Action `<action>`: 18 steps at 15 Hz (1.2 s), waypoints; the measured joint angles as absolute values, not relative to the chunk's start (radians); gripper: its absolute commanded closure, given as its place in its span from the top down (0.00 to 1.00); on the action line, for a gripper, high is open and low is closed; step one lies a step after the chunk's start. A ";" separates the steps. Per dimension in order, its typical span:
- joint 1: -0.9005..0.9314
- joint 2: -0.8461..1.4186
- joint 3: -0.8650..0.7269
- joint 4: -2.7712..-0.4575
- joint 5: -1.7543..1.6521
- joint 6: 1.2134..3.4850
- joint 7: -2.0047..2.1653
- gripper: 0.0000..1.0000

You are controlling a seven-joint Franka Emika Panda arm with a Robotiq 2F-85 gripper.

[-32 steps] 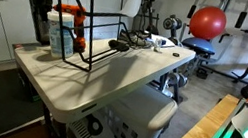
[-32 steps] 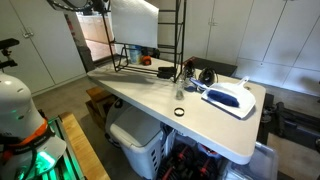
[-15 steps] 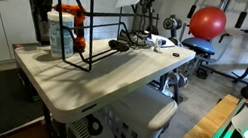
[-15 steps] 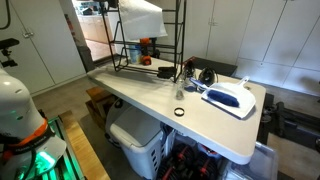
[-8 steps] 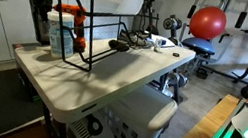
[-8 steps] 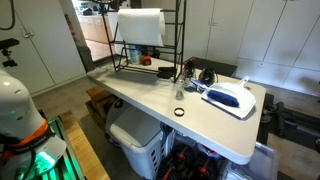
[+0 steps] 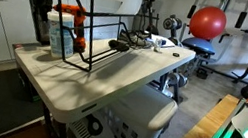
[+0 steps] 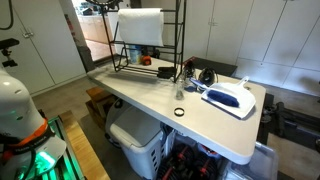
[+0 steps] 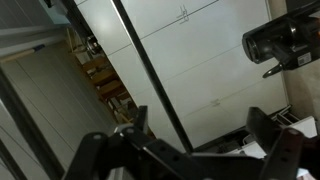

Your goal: Pick up the kitchen paper and hang it on the third black rack from the bottom

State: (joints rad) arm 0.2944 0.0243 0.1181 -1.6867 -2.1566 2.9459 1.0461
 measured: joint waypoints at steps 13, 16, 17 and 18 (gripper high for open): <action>0.292 -0.079 0.105 -1.741 -2.153 2.999 1.350 1.00; 0.292 -0.122 0.097 -1.753 -2.217 3.026 1.465 1.00; 0.294 -0.134 0.097 -1.760 -2.239 3.035 1.501 1.00; 0.294 -0.142 0.097 -1.765 -2.261 3.041 1.536 1.00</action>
